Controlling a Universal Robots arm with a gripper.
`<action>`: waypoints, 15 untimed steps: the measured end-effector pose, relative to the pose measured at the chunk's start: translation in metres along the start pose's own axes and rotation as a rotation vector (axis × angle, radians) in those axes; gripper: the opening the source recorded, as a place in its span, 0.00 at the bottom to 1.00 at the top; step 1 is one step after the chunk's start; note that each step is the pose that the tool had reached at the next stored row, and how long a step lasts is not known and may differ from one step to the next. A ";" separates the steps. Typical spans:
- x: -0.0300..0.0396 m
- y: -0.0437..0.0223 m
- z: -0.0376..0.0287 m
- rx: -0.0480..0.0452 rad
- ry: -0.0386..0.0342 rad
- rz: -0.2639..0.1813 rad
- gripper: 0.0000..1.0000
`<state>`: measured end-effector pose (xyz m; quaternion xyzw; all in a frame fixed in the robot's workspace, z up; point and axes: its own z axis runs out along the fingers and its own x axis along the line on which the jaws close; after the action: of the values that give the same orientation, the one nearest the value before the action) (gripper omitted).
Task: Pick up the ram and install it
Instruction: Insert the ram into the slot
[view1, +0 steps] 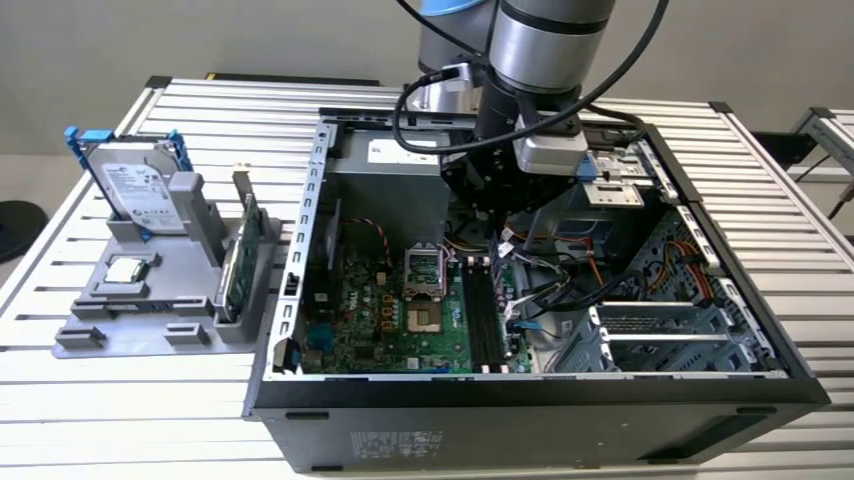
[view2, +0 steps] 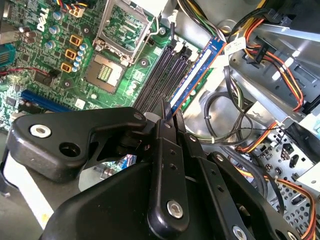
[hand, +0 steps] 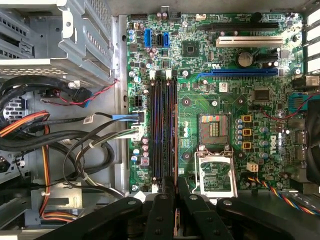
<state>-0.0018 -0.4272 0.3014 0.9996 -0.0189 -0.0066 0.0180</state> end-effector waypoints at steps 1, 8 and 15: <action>0.0000 0.0001 0.0001 0.0001 0.0000 0.000 0.00; 0.0001 -0.0002 0.0080 0.0001 0.0000 0.000 0.00; 0.0018 0.0009 0.0145 -0.0001 0.0000 0.000 0.00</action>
<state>-0.0003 -0.4287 0.2869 0.9996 -0.0189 -0.0066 0.0181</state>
